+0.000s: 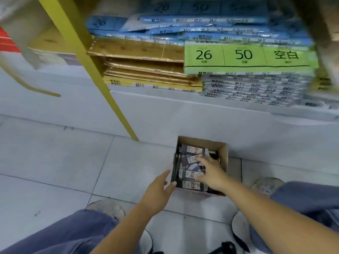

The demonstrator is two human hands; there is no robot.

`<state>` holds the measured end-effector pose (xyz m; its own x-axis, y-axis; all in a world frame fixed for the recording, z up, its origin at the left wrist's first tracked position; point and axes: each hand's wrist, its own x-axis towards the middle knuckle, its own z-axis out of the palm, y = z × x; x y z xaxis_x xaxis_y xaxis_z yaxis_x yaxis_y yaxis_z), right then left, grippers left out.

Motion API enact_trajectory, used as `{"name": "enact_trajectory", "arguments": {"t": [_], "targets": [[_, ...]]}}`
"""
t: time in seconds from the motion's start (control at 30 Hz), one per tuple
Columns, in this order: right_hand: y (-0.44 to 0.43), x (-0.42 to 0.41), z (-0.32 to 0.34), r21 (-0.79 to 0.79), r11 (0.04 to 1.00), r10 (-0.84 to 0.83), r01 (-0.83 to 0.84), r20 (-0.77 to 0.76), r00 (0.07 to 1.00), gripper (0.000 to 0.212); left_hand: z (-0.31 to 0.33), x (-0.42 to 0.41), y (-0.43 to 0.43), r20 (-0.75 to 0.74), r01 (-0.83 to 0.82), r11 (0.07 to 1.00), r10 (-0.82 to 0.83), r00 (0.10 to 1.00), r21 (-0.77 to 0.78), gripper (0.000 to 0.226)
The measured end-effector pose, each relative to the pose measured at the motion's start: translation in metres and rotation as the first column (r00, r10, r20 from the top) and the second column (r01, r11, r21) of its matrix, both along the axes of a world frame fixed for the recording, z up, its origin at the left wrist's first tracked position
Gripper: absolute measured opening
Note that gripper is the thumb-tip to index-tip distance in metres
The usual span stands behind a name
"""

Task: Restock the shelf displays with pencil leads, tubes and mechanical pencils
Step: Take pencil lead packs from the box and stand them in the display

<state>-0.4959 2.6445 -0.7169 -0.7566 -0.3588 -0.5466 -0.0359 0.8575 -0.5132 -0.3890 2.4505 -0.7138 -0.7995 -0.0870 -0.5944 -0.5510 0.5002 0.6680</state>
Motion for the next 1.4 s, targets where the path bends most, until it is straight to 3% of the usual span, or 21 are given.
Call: {"name": "enact_trajectory", "arguments": {"t": [0.13, 0.3, 0.43, 0.53, 0.67, 0.93, 1.13, 1.4], "targets": [[-0.001, -0.009, -0.025, 0.054, 0.998, 0.038, -0.034, -0.064, 0.997, 0.103, -0.011, -0.003, -0.003, -0.005, -0.023, 0.999, 0.023, 1.000, 0.046, 0.046], [-0.002, -0.006, -0.048, 0.271, 0.932, 0.287, -0.241, -0.149, 0.946, 0.116, -0.011, -0.003, -0.004, -0.018, -0.040, 0.993, 0.042, 0.999, 0.108, 0.036], [0.000, 0.000, -0.052, 0.376, 0.881, 0.414, -0.286, -0.322, 0.851, 0.099, -0.014, 0.000, -0.003, -0.012, -0.061, 0.989, 0.063, 0.998, 0.138, 0.037], [-0.003, 0.000, -0.051, 0.339, 0.880, 0.458, -0.333, -0.417, 0.785, 0.076, -0.012, 0.000, -0.003, 0.001, -0.110, 0.977, 0.112, 0.994, 0.184, 0.040], [-0.001, 0.001, -0.052, 0.197, 0.920, 0.385, -0.340, -0.282, 0.879, 0.074, -0.011, 0.002, -0.002, 0.006, -0.116, 0.970, 0.118, 0.993, 0.214, 0.038], [-0.005, 0.003, -0.049, 0.184, 0.961, 0.235, -0.204, -0.168, 0.957, 0.089, -0.013, 0.005, -0.003, -0.010, -0.116, 0.965, 0.121, 0.993, 0.234, 0.035], [-0.007, 0.002, -0.044, 0.098, 0.975, 0.204, -0.200, -0.031, 0.978, 0.077, -0.015, 0.003, -0.003, 0.006, -0.122, 0.963, 0.125, 0.992, 0.239, 0.036], [-0.006, 0.000, -0.038, 0.080, 0.969, 0.229, -0.234, 0.061, 0.971, 0.040, -0.015, 0.004, -0.002, 0.013, -0.135, 0.961, 0.136, 0.991, 0.243, 0.035]]}}
